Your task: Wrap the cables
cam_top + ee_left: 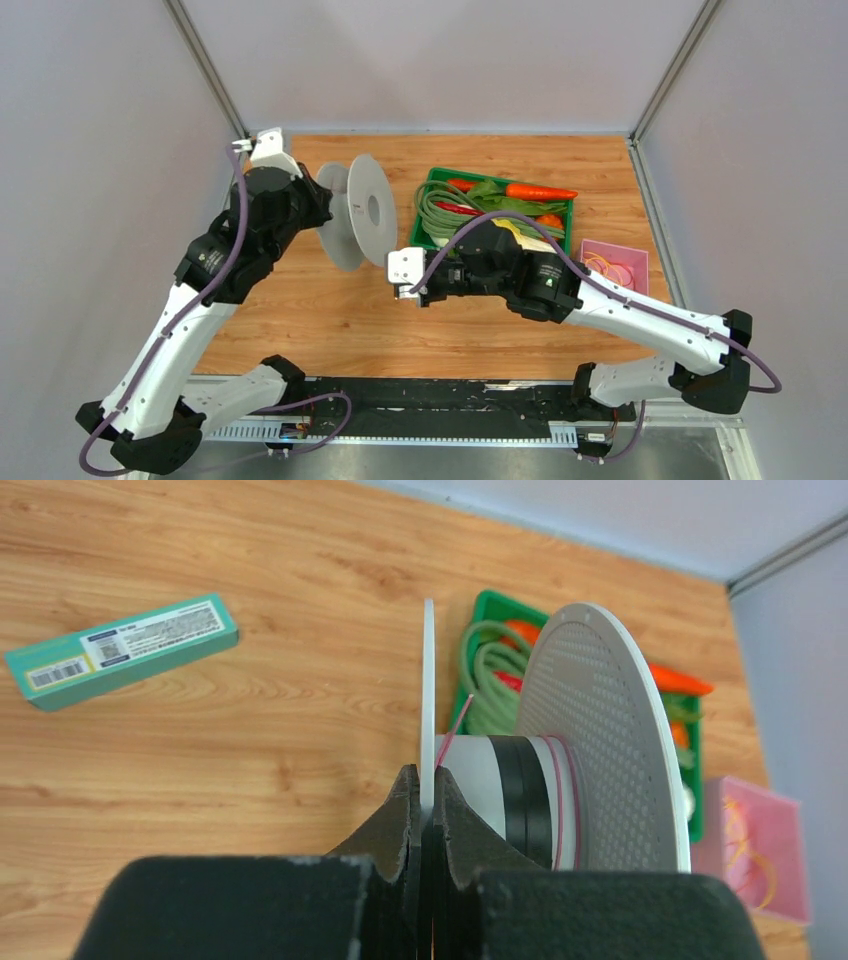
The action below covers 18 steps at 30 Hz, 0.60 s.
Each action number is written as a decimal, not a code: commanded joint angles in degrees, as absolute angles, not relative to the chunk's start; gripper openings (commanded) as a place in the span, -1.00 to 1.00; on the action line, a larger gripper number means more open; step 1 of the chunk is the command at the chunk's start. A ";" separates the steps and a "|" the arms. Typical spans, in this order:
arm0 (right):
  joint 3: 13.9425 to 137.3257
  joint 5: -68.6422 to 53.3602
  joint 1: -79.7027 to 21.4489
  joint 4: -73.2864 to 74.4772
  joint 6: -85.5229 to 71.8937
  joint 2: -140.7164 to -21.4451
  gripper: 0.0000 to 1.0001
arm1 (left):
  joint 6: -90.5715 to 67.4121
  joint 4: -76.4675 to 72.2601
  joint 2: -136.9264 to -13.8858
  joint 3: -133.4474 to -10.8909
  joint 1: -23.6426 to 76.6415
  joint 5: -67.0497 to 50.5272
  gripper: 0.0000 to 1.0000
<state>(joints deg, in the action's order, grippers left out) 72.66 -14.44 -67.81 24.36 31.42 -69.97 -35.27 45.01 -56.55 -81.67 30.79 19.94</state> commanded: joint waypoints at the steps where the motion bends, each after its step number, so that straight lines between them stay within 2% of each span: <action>1: 82.42 -1.08 -68.91 27.86 44.10 -73.47 -1.00 | -25.23 39.64 -53.79 -77.44 35.59 26.98 -1.00; 4: 86.21 5.44 -68.91 23.84 48.32 -75.32 -0.99 | -23.64 39.63 -52.47 -74.01 37.96 25.85 -1.00; 14: 86.31 11.33 -68.47 4.58 55.81 -78.83 -0.99 | -26.38 41.13 -52.38 -69.26 40.34 10.91 -1.00; 18: 87.36 10.56 -63.21 4.30 54.85 -79.28 -1.00 | -22.16 41.48 -49.67 -66.80 40.96 8.45 -1.00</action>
